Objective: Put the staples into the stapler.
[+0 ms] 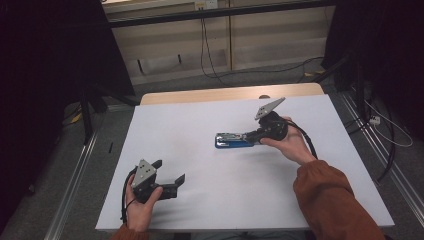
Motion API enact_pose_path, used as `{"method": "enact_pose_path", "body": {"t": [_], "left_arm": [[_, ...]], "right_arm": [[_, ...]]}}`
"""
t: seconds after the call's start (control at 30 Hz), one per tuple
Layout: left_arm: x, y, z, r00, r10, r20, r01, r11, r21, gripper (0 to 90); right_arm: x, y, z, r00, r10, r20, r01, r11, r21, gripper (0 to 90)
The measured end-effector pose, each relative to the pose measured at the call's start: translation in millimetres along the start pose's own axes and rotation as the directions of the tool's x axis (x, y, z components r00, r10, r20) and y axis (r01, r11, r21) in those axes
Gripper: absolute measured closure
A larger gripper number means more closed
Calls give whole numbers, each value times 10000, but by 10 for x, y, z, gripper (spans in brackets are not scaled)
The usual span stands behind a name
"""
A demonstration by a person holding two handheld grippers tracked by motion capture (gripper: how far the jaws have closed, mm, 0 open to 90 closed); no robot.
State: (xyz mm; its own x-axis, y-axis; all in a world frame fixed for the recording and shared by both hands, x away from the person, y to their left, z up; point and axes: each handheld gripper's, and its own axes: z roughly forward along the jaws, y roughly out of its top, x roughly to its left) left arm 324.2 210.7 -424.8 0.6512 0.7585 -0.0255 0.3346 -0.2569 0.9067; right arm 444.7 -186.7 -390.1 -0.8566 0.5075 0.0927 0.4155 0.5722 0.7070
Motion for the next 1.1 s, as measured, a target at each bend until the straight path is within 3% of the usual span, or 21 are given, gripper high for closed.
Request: {"method": "enact_pose_path", "body": {"t": [0.6, 0.87, 1.1], "left_arm": [[-3, 2, -4, 10000, 23, 2, -23, 10000, 3, 45], [-1, 0, 0, 10000, 30, 9, -30, 10000, 5, 45], [-1, -1, 1, 10000, -4, 20, 4, 10000, 6, 45]], "right_arm": [[-12, 202, 94, 9997, -188, 152, 189, 9998, -84, 790], [19, 321, 148, 9975, -589, 386, 602, 9977, -327, 790], [-27, 380, 234, 9983, -437, 375, 447, 9987, -250, 790]]}}
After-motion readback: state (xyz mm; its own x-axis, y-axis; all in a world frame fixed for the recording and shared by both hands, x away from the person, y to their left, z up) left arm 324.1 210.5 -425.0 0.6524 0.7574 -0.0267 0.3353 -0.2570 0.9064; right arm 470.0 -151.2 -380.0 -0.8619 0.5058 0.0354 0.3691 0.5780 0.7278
